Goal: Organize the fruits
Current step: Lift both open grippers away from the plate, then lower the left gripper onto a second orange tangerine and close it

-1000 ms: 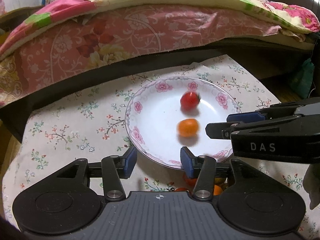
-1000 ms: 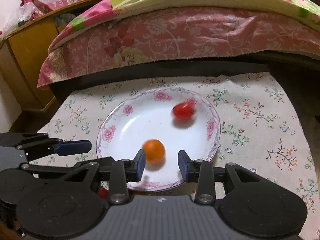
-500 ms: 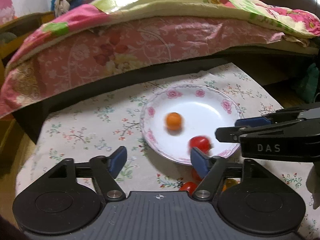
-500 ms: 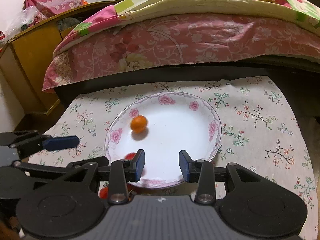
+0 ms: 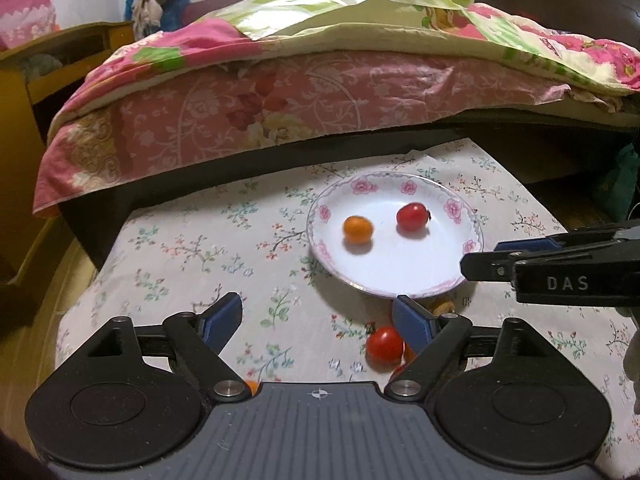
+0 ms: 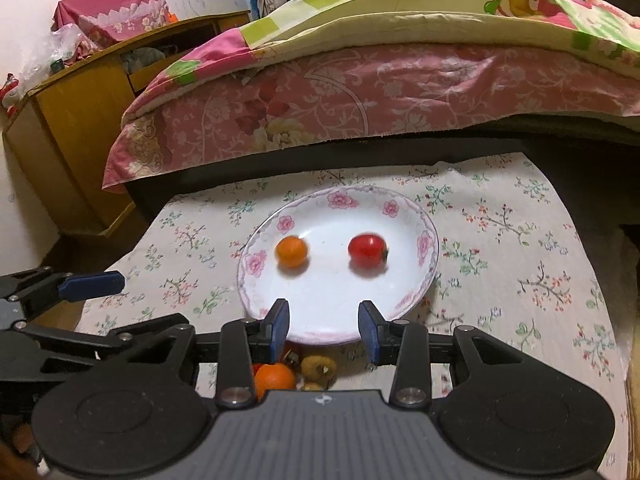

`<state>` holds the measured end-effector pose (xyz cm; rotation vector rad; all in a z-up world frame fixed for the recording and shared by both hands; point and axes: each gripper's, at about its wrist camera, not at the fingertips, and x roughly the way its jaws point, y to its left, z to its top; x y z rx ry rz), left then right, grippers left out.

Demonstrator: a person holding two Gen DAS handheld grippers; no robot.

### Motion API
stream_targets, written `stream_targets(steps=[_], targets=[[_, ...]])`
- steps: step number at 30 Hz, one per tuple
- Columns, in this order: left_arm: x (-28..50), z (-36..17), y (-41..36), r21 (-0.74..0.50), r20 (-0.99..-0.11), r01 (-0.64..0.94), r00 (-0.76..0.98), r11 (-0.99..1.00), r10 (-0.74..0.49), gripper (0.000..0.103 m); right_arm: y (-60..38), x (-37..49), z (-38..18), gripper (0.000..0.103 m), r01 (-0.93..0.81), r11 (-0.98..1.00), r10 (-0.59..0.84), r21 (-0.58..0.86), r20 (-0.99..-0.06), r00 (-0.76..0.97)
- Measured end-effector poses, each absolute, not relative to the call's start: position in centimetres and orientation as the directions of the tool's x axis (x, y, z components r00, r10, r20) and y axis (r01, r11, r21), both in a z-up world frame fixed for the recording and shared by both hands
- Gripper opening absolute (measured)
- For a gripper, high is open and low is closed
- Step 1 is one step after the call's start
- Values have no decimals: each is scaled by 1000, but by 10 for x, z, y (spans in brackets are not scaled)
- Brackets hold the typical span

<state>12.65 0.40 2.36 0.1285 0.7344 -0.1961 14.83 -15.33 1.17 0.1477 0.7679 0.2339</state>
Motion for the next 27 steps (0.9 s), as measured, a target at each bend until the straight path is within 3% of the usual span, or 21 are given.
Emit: stream_targets(steps=[12,27], targets=[[105,20,32,-38,-686,176,711,984,-154,90,-150,111,12,39,-139,966,253,217,-688,680],[88,7,42,4,-707,173,697,985,-120,100,-150,82,3,40,-117,968,246,223,-732,636]])
